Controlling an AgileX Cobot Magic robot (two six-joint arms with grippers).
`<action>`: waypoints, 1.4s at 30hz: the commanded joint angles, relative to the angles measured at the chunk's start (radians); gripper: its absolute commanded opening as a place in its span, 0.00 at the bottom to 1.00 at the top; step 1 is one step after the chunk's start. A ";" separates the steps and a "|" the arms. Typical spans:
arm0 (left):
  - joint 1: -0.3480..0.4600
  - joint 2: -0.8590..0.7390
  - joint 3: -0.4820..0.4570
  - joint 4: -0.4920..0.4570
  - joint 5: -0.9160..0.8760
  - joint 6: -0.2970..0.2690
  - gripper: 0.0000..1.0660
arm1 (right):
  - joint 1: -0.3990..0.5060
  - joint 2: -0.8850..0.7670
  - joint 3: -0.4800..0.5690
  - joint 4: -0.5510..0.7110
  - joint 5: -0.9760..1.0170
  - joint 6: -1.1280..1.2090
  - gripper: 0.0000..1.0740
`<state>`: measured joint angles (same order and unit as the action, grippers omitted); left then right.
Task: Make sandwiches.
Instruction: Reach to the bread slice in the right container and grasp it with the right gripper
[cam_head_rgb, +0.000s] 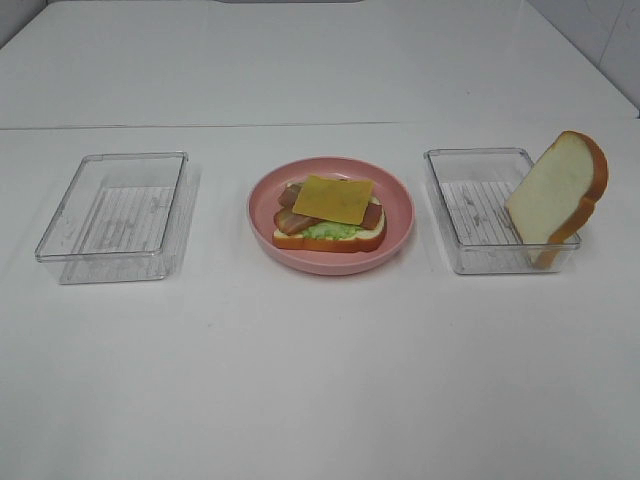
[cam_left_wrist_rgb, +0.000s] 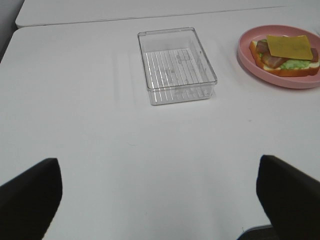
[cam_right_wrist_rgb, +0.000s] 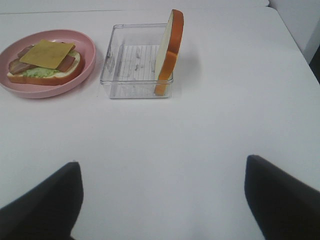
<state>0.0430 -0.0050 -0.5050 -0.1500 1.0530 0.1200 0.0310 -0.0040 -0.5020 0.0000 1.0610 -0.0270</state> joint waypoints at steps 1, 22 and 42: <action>-0.002 -0.019 0.005 -0.005 -0.015 -0.006 0.92 | 0.000 -0.016 0.001 0.000 -0.011 -0.009 0.79; -0.002 -0.022 0.005 -0.007 -0.017 -0.006 0.92 | 0.000 -0.016 0.001 -0.015 -0.012 -0.006 0.79; -0.002 -0.022 0.005 -0.007 -0.017 -0.006 0.92 | 0.000 0.900 -0.432 0.000 0.011 0.106 0.82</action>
<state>0.0430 -0.0050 -0.5050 -0.1500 1.0480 0.1190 0.0310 0.8700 -0.9150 -0.0060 1.0610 0.0870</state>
